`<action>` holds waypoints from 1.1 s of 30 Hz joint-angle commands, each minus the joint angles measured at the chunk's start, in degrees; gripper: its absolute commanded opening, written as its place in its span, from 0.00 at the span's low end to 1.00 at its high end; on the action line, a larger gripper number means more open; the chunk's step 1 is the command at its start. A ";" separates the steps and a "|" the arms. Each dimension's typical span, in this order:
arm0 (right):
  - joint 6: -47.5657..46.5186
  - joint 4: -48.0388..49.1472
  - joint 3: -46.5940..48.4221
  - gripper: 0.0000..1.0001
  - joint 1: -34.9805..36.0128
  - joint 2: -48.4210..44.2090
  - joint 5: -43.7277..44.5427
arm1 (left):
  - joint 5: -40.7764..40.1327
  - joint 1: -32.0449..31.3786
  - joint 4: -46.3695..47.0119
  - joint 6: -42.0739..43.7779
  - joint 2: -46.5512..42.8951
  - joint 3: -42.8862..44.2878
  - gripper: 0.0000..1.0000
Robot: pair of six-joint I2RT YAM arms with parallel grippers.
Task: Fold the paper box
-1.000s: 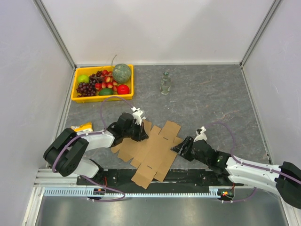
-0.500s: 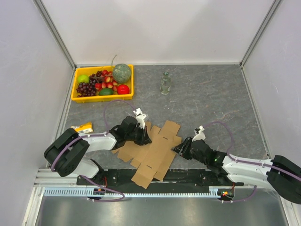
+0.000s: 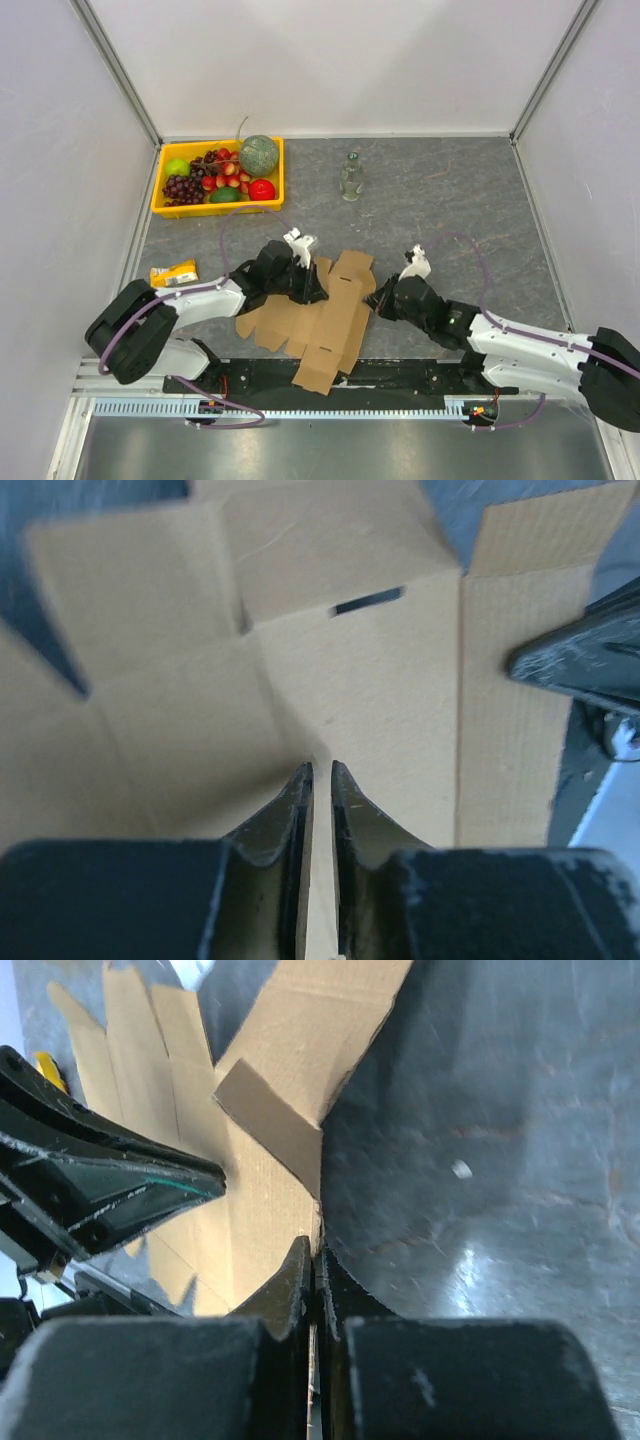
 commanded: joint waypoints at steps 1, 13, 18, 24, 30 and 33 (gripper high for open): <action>-12.52 -18.88 12.92 0.02 -3.48 -0.06 4.74 | 0.50 -0.27 -4.72 5.00 -6.76 9.10 0.22; -45.32 -41.83 38.07 0.02 -21.51 19.26 -15.05 | -4.87 0.60 -11.59 11.70 -13.19 12.82 0.34; -49.89 -44.30 42.21 0.01 -22.74 24.72 -17.16 | -4.69 0.69 -10.89 10.29 -13.45 10.18 0.33; -53.15 -45.02 47.04 0.04 -23.01 28.60 -13.20 | -1.89 0.52 -6.59 9.15 -11.00 6.22 0.27; -51.14 -36.41 43.10 0.36 -23.44 28.34 -18.81 | 4.97 0.25 1.58 7.04 -4.41 2.88 0.18; -49.29 -32.63 38.98 0.42 -24.32 27.81 -21.81 | 7.34 -0.89 5.36 6.25 -1.51 1.74 0.17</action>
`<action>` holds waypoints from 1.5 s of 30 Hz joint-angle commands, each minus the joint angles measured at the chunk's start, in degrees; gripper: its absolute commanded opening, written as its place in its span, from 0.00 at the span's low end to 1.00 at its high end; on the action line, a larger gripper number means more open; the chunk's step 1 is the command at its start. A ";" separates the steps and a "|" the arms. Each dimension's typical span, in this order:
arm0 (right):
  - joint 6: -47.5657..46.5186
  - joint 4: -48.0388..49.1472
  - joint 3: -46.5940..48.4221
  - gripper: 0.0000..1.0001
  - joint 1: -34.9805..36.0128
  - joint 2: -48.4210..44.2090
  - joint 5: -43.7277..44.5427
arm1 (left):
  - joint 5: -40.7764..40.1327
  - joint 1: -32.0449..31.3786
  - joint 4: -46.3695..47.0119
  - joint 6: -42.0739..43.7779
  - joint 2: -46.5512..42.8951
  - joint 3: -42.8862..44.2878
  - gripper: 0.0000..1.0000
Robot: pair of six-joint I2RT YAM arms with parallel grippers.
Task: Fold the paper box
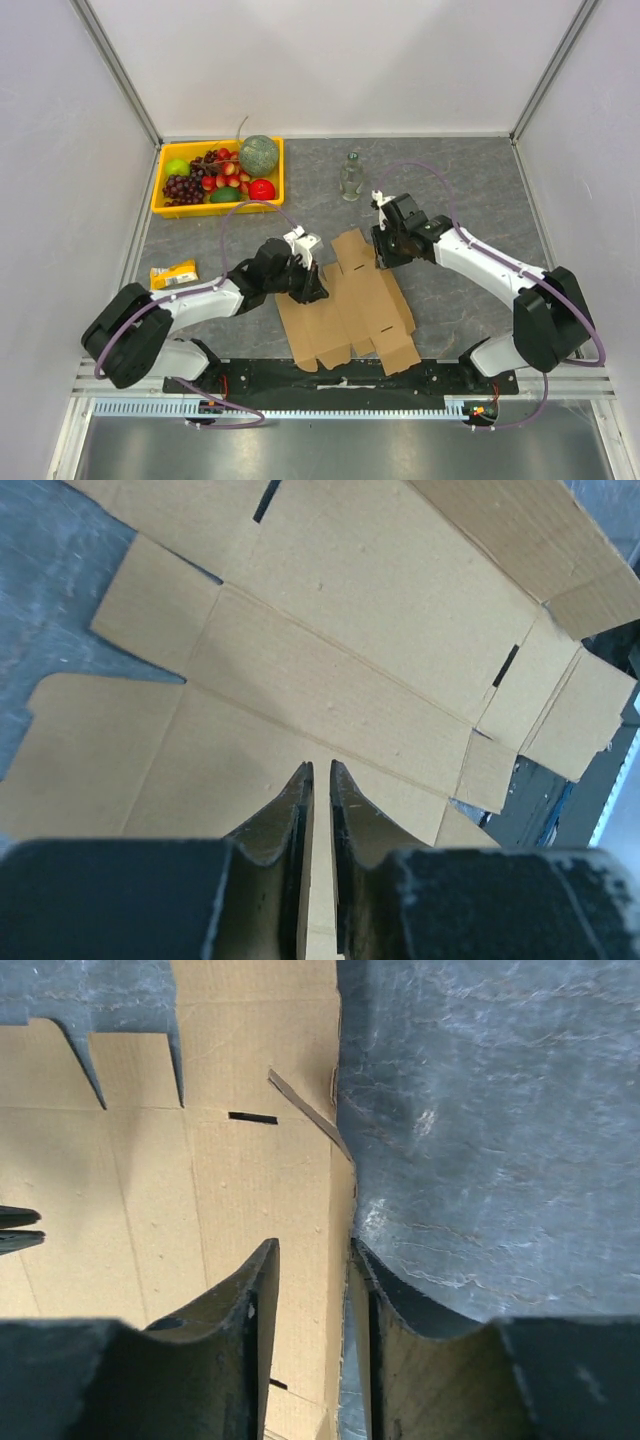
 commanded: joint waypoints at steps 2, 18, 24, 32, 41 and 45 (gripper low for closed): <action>2.58 8.21 -6.94 0.46 -1.55 -2.03 -5.99 | 6.26 -2.51 9.57 -2.32 4.77 -1.04 0.16; 11.37 14.72 -21.27 0.56 -4.71 -9.14 -5.82 | 5.29 -5.59 17.04 -5.22 18.14 -1.74 0.08; 16.55 17.10 -26.99 0.56 -4.80 -13.97 -5.91 | 4.85 -5.59 17.84 -5.84 19.02 -2.09 0.07; 23.94 18.33 -33.75 0.50 -4.80 -22.59 -5.38 | 4.15 -5.59 17.84 -6.28 19.29 -2.10 0.06; 27.19 17.63 -37.62 0.44 -4.80 -27.60 -4.77 | 3.89 -5.68 17.84 -6.63 19.20 -1.74 0.06; 27.81 17.63 -38.85 0.35 -4.89 -30.41 -3.71 | 3.71 -5.77 17.84 -6.72 19.02 -1.92 0.05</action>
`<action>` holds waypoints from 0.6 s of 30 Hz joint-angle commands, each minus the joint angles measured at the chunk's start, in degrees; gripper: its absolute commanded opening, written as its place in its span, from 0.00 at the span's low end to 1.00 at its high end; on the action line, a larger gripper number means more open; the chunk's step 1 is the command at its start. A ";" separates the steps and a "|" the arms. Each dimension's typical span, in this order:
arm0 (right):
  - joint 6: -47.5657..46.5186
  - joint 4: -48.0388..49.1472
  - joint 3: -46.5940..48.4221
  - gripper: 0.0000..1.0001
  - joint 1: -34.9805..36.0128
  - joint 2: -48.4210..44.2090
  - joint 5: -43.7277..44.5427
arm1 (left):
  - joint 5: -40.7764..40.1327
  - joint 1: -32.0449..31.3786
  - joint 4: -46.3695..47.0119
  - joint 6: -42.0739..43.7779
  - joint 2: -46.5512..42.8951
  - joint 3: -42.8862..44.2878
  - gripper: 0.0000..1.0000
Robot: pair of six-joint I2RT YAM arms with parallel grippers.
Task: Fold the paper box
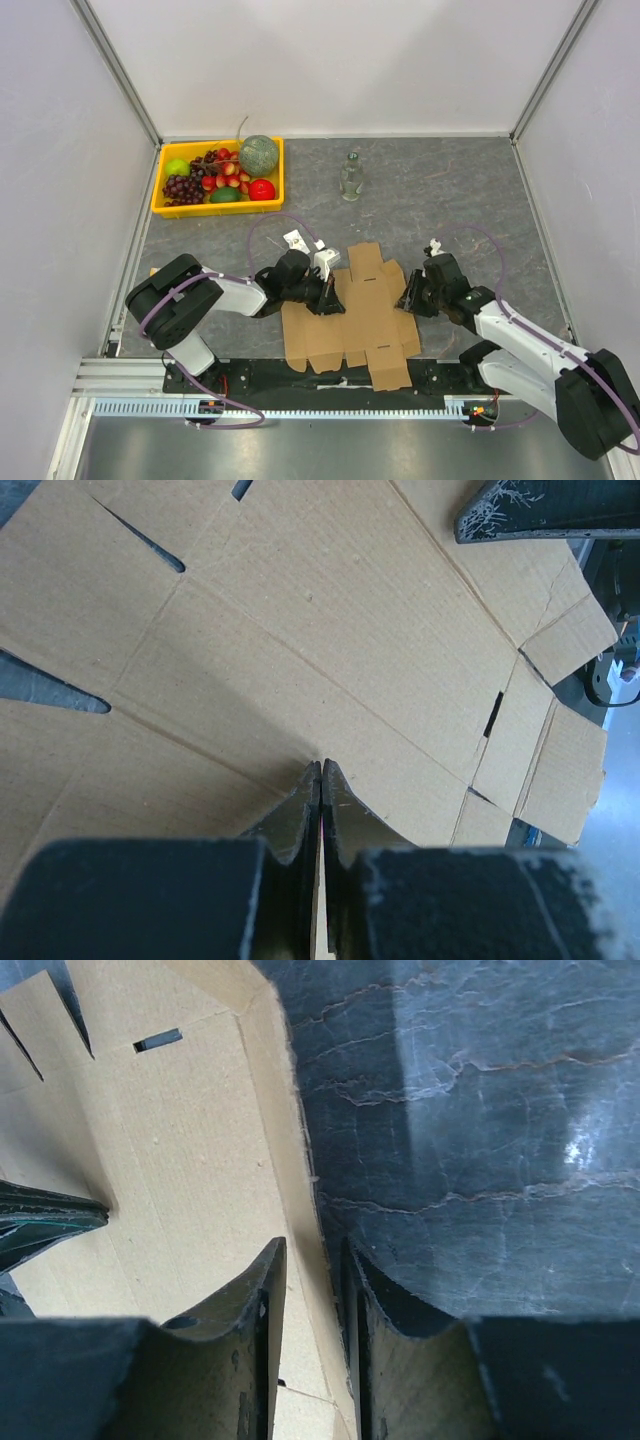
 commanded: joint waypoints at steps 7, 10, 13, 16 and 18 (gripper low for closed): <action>-0.81 -0.59 0.99 0.12 -0.26 -5.74 3.75 | -2.15 -0.37 -0.37 -1.61 0.31 -0.94 0.07; -5.10 -2.51 5.28 0.03 -0.26 -3.72 5.50 | -1.27 -0.37 0.42 -2.48 -1.27 -0.50 0.12; -10.73 -5.24 11.43 0.00 -0.26 0.14 5.86 | -2.14 -0.19 1.91 -4.15 -4.34 -0.76 0.15; -16.27 -7.70 17.94 0.00 -0.35 4.62 4.99 | -4.16 0.16 5.34 -7.22 -7.76 -2.95 0.15; -20.22 -9.63 21.37 0.00 -0.26 7.87 3.93 | -5.30 0.42 6.49 -8.46 -10.22 -3.92 0.15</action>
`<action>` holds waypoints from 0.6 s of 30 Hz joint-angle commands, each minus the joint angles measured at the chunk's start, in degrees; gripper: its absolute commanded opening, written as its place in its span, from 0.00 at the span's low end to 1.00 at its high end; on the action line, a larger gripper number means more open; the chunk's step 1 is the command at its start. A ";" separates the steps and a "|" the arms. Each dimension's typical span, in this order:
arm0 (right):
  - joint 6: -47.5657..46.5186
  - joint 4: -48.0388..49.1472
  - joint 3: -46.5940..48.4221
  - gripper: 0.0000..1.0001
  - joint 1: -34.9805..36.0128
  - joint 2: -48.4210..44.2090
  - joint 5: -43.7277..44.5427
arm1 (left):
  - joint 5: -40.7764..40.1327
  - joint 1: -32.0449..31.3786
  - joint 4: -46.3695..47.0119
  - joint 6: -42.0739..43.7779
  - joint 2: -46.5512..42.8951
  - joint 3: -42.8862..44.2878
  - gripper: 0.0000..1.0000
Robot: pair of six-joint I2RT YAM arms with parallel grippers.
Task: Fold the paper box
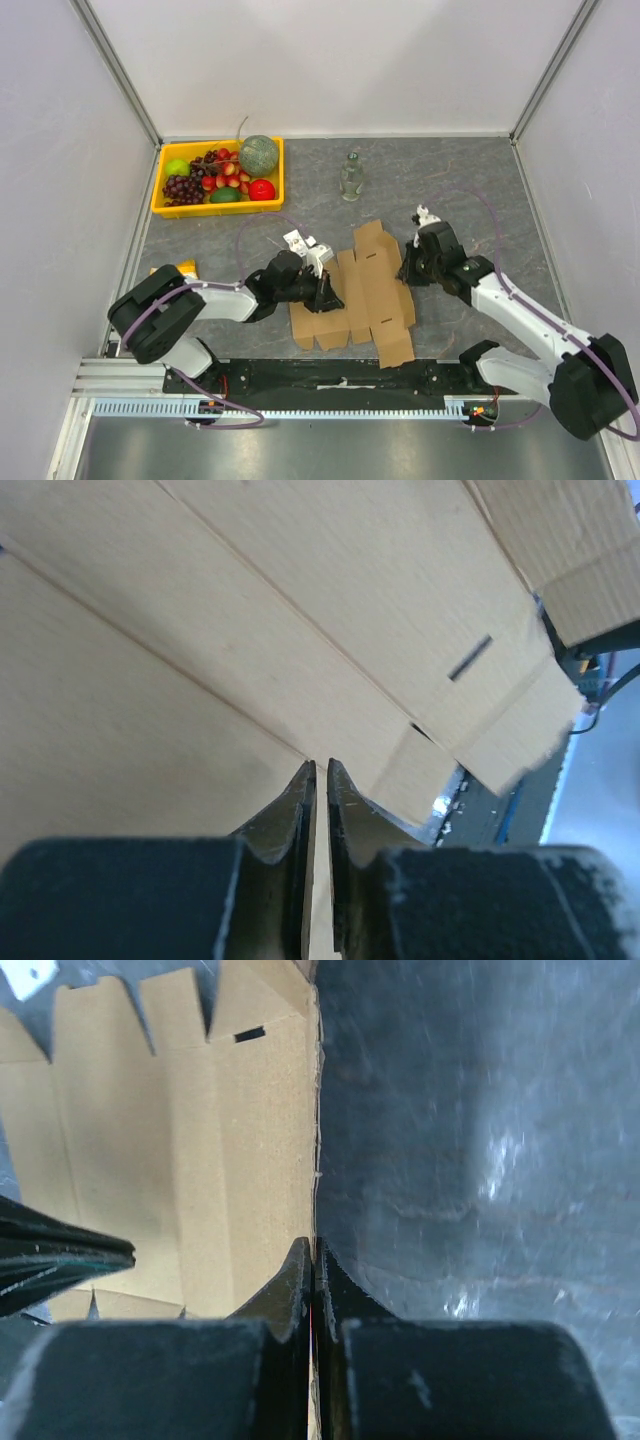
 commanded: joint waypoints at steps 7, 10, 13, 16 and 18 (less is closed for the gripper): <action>-19.87 -5.54 15.50 0.00 -0.10 11.33 -3.52 | -7.80 4.17 -0.09 -3.69 -15.57 -2.64 0.41; -22.85 -6.95 18.75 0.00 -0.10 13.17 -4.39 | -7.63 8.91 -1.32 -3.52 -20.14 -3.43 0.50; -25.76 -8.35 21.39 0.00 -0.02 14.58 -8.51 | -6.05 14.53 -2.20 -3.26 -22.26 -3.87 0.50; -28.22 -9.49 23.50 0.00 0.16 15.38 -10.99 | -2.98 19.81 -1.94 -3.17 -21.83 -3.78 0.49; -29.02 -10.37 24.55 0.00 0.42 15.90 -10.29 | -0.87 22.01 -1.33 -2.90 -20.34 -3.43 0.48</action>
